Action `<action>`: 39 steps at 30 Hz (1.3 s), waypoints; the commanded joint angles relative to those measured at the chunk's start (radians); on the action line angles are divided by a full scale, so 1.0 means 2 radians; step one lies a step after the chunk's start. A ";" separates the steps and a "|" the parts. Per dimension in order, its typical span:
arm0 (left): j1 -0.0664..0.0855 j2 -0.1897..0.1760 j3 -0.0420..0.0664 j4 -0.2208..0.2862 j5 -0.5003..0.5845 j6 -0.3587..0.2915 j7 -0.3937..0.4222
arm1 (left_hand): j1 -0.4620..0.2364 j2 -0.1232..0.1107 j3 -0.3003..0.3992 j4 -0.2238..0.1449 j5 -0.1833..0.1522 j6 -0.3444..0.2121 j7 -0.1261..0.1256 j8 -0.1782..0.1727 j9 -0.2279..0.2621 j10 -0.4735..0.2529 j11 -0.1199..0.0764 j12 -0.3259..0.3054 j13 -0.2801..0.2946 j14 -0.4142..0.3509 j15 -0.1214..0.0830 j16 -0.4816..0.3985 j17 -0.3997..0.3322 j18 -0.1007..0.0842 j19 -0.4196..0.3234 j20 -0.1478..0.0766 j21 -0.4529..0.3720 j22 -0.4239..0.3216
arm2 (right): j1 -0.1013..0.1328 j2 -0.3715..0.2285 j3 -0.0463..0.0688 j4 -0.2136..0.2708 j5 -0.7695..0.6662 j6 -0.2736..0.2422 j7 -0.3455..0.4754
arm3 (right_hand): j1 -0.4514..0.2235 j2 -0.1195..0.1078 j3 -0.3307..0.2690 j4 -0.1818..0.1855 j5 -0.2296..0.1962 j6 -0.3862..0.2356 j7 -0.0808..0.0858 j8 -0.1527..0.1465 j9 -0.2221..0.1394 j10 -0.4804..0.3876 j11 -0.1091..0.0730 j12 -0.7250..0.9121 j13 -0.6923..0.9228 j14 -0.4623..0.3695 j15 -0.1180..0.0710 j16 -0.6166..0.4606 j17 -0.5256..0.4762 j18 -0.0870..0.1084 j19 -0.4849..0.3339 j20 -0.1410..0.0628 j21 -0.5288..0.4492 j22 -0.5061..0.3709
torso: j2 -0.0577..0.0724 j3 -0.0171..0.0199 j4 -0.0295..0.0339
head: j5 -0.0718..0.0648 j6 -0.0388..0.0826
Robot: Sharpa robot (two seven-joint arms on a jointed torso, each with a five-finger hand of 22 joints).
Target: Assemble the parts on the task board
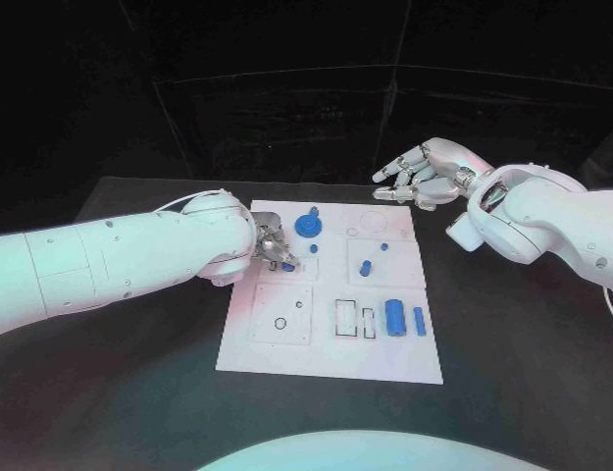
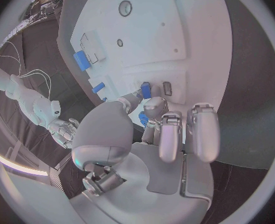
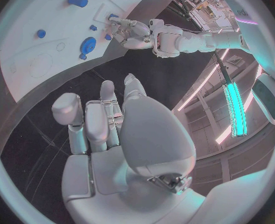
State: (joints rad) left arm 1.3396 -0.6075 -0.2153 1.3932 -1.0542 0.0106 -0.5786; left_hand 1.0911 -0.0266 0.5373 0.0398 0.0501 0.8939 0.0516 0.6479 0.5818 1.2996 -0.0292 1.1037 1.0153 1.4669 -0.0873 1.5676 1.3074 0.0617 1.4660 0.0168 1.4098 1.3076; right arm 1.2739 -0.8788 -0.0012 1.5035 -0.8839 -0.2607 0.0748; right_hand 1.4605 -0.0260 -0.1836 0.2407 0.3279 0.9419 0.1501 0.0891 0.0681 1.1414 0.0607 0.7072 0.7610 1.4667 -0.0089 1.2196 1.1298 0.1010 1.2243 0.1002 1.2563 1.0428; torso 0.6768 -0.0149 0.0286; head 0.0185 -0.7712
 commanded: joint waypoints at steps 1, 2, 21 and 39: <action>-0.001 0.000 -0.001 0.000 -0.003 0.016 -0.009 | -0.004 -0.004 0.068 -0.064 0.003 0.002 -0.005 0.003 0.002 0.004 -0.001 0.003 0.001 0.052 -0.002 0.002 0.132 -0.005 0.014 0.000 0.000 0.008 | 0.001 0.001 0.000 0.000 -0.001 0.004 0.005 | -0.001 0.005 -0.003 0.001 0.003 0.001 -0.002 0.002 0.001 0.002 -0.002 -0.002 0.000 0.002 -0.004 -0.003 0.000 0.006 0.000 -0.003 -0.003 -0.001 | 0.000 0.0001 -0.0002 | 0.000 0.000; -0.001 0.001 -0.001 -0.001 -0.003 0.015 -0.009 | -0.006 -0.005 0.068 -0.063 0.003 0.003 -0.005 0.004 0.003 0.004 -0.001 0.003 0.001 0.052 -0.002 0.002 0.132 -0.005 0.014 0.000 0.000 0.008 | 0.001 0.001 0.000 0.000 -0.001 0.003 0.005 | -0.001 0.005 -0.003 0.001 0.003 0.001 -0.002 0.002 0.001 0.002 -0.002 -0.002 0.000 0.002 -0.004 -0.003 0.000 0.006 0.000 -0.003 -0.003 -0.001 | 0.000 0.0002 -0.0002 | 0.000 0.000; -0.001 0.017 -0.001 -0.020 0.001 0.024 -0.010 | -0.059 -0.028 0.014 -0.024 0.002 0.019 -0.013 0.016 0.010 0.012 -0.007 0.016 0.012 0.052 -0.007 0.002 0.132 -0.006 0.016 -0.005 0.003 0.015 | 0.001 0.001 0.000 0.001 -0.001 0.003 0.005 | -0.002 0.005 -0.005 0.002 0.002 0.001 -0.002 0.002 0.001 0.002 -0.001 -0.002 -0.001 0.002 -0.004 -0.005 -0.002 0.007 -0.001 -0.003 -0.005 -0.003 | 0.000 0.0004 -0.0003 | -0.001 0.000; -0.001 0.024 -0.001 -0.029 0.003 0.028 -0.010 | -0.090 -0.030 -0.033 0.005 0.002 0.027 -0.014 0.020 0.012 0.018 -0.008 0.025 0.020 0.052 -0.008 0.002 0.132 -0.008 0.019 -0.006 0.007 0.024 | 0.001 0.000 0.000 0.002 -0.001 0.004 0.004 | -0.002 0.005 -0.005 0.002 0.001 0.001 -0.002 0.002 0.001 0.002 -0.001 -0.002 -0.002 0.002 -0.004 -0.005 -0.002 0.007 -0.002 -0.003 -0.005 -0.004 | 0.000 0.0002 0.0003 | -0.004 -0.001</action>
State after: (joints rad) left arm 1.3369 -0.5613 -0.2175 1.3365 -1.0523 0.0488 -0.5918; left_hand 0.9183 -0.0877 0.4774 0.0488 0.0503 0.9424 0.0218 0.6828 0.6039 1.3277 -0.0466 1.1501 1.0548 1.4670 -0.0947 1.5675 1.3074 0.0617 1.4658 0.0096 1.4176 1.3078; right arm 1.2739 -0.8787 -0.0013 1.5048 -0.8844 -0.2589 0.0759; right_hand 1.4605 -0.0260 -0.1870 0.2442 0.3279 0.9419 0.1501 0.0891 0.0681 1.1415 0.0607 0.7072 0.7591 1.4667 -0.0089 1.2158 1.1261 0.1010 1.2243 0.1002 1.2507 1.0357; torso 0.6770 -0.0144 0.0280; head 0.0105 -0.7739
